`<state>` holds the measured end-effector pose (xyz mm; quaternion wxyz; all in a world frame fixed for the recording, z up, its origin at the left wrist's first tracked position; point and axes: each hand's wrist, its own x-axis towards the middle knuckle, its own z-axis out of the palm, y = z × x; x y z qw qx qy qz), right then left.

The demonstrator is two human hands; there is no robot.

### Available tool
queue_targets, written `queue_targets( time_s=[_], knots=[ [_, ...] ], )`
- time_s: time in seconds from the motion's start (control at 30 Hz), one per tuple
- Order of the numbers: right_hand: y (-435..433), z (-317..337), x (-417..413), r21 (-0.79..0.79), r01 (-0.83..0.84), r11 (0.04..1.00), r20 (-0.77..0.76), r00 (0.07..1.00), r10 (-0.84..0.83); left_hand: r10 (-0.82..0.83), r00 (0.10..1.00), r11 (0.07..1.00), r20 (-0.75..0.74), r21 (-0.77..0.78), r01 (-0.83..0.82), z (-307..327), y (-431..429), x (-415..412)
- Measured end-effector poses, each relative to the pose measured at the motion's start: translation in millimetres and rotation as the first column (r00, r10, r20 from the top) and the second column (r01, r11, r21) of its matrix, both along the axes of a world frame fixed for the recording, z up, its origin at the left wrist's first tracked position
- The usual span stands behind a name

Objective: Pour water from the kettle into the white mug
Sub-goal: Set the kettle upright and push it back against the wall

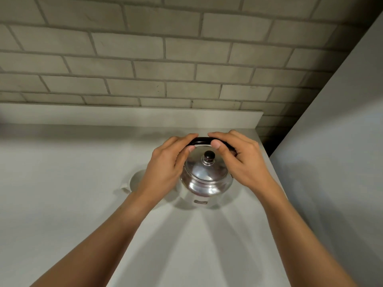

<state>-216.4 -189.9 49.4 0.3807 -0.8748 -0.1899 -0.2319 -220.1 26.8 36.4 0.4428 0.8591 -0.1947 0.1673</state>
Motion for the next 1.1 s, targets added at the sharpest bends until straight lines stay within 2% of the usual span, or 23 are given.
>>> queue_targets(
  time_s=[0.07, 0.2, 0.4, 0.83, 1.1],
  knots=[
    [-4.7, -5.6, 11.4, -0.004, 0.004, 1.000, -0.066, 0.998, -0.004, 0.009, 1.000, 1.000, 0.015, 0.009, -0.009, 1.3, 1.7, 12.9],
    [-19.5, -17.4, 41.5, -0.153, 0.040, 0.987, -0.134, 0.989, -0.061, 0.062, 0.996, 0.996, 0.062, 0.060, -0.065, 1.9, 7.7, 47.0],
    [-28.5, -32.1, 101.5, -0.159, -0.067, 0.985, -0.249, 0.968, 0.025, 0.112, 0.988, 0.988, 0.106, 0.097, -0.123, -8.7, 12.4, 101.4],
    [-25.0, -58.5, 194.9, -0.158, -0.072, 0.985, -0.390, 0.921, 0.005, 0.070, 0.994, 0.996, -0.090, 0.058, -0.065, -54.3, 11.7, 191.9],
    [-31.1, -64.9, 210.5, -0.138, -0.077, 0.987, -0.393, 0.919, 0.017, 0.031, 0.992, 0.999, -0.118, 0.033, -0.028, -64.0, 4.6, 220.2]
  ],
)
